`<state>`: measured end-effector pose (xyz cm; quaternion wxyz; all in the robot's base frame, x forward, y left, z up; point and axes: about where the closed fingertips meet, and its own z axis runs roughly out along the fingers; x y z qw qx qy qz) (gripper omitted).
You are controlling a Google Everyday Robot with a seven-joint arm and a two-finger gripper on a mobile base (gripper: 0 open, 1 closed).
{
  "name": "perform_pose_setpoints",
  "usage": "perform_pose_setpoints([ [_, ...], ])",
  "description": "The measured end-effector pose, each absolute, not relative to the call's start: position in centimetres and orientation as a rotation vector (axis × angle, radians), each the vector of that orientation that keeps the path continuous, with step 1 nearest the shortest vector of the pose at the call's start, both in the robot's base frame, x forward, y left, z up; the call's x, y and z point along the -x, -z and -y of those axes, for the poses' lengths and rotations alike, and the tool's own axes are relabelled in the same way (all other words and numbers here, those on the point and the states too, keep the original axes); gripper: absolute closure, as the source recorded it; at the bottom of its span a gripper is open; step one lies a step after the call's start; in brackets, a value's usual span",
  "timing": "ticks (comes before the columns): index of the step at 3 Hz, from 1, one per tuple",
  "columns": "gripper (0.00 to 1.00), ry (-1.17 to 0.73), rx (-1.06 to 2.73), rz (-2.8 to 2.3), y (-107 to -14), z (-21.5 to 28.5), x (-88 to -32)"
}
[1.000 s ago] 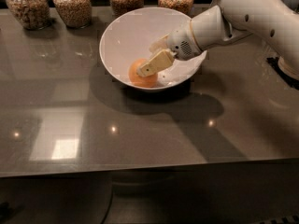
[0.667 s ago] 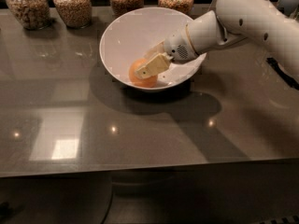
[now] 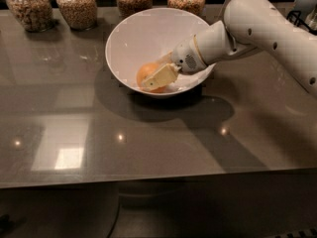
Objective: Pick orange from white bowl
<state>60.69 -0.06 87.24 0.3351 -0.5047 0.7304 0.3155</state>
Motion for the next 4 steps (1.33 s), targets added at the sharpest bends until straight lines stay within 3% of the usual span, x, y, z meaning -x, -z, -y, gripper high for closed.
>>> perform_pose_setpoints([
  [2, 0.36, -0.825, 1.287, -1.928, -85.9, 0.6, -61.5],
  [3, 0.42, -0.813, 1.277, -1.937, -85.3, 1.0, -62.2],
  [4, 0.61, -0.804, 1.277, -1.942, -85.1, 1.3, -62.6],
])
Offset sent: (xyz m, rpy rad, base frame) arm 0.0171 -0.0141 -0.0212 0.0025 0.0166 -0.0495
